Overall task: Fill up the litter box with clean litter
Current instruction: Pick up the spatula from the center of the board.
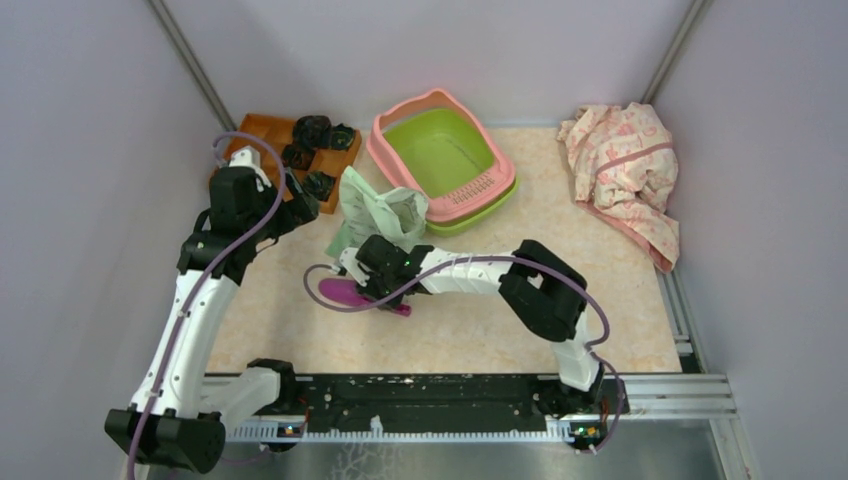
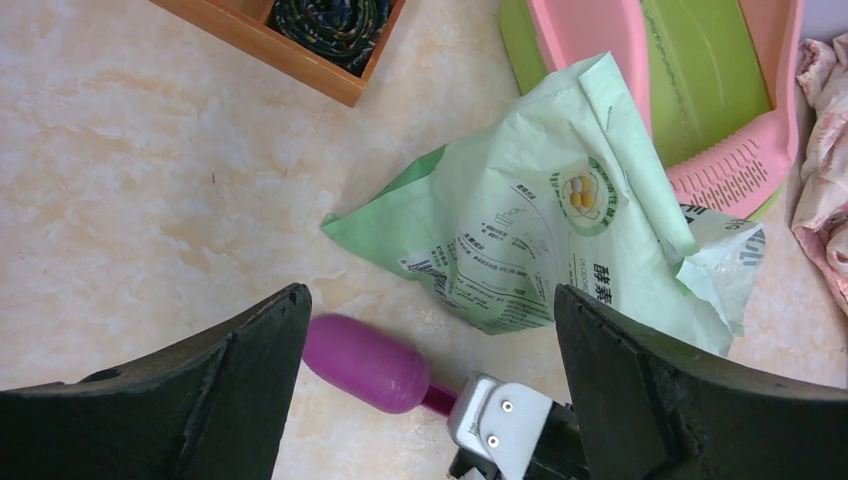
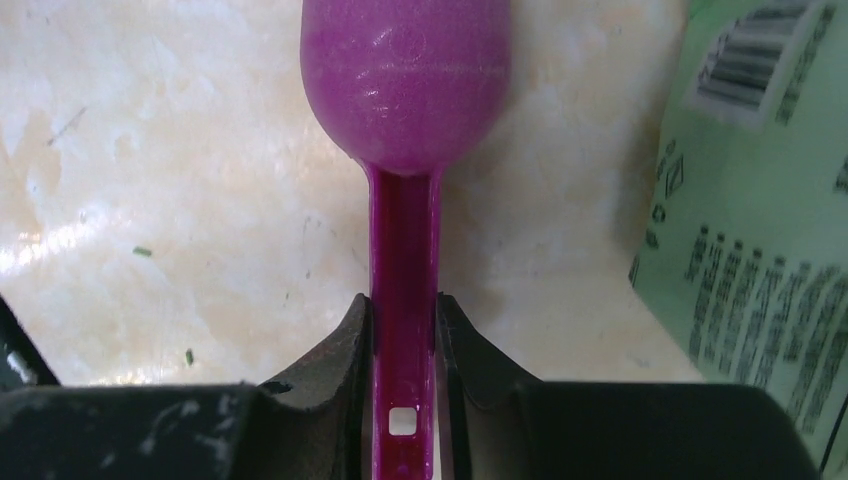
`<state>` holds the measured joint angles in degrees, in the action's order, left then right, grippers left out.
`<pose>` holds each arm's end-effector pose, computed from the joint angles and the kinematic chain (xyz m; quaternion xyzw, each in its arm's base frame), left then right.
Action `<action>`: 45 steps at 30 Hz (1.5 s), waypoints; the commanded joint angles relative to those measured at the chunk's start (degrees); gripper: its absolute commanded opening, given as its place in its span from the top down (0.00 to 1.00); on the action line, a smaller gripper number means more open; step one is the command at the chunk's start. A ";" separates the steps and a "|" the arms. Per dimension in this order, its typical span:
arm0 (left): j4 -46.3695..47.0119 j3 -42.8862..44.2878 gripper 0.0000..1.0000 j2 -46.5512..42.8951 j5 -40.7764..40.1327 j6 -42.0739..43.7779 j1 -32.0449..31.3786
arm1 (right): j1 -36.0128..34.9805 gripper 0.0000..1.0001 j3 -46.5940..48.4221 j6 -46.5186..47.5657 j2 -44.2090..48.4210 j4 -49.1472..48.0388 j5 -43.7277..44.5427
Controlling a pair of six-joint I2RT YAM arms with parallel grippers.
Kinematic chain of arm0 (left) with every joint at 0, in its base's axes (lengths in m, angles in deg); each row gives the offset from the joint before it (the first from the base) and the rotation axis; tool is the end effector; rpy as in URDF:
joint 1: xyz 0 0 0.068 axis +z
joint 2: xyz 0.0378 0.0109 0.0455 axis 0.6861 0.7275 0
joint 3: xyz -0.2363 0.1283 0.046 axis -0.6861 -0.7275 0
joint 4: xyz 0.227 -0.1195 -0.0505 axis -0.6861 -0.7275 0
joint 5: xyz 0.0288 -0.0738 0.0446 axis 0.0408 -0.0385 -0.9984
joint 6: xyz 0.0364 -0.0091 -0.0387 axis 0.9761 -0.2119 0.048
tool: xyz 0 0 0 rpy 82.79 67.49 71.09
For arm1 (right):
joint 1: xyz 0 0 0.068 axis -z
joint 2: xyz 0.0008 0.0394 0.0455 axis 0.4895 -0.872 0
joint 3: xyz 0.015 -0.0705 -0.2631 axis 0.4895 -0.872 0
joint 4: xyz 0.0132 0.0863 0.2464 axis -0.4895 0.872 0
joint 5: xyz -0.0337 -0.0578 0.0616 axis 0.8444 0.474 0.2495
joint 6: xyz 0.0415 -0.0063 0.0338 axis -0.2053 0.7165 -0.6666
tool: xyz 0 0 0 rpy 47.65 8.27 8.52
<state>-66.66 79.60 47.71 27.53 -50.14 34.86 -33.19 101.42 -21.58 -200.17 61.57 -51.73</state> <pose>0.2070 -0.0286 0.3671 -0.1487 0.8597 -0.1196 0.4738 0.1946 0.3808 0.1719 -0.5695 0.7667 0.1707 0.2422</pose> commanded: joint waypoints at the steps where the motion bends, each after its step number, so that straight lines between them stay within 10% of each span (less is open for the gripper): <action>1: 2.59 -0.71 0.04 -1.18 2.64 0.44 0.30 | -0.18 1.00 -2.50 -2.22 9.63 0.64 0.59; 8: 7.57 -2.80 0.01 -3.68 12.66 2.36 0.30 | 5.92 1.00 -3.48 -7.74 24.77 4.08 -6.68; 19: 30.71 -10.93 0.01 -12.77 36.49 -0.13 0.30 | 30.28 0.99 -12.36 -35.46 38.42 -15.80 -54.12; 24: 50.55 -21.13 0.01 -14.69 44.89 -8.77 0.30 | 30.66 0.99 -18.51 -61.96 37.52 -47.22 -65.11; 31: 64.65 -30.23 0.01 -18.53 44.93 -11.81 0.30 | 30.62 0.98 -23.52 -117.28 28.44 -117.91 -66.85; 45: 77.23 -30.45 0.01 -17.14 49.27 -19.55 0.30 | 29.15 1.00 -26.11 -117.40 24.88 -119.73 -66.39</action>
<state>3.88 48.35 29.83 74.67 -66.18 34.86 -3.31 74.64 -137.86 -174.38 -47.87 -118.63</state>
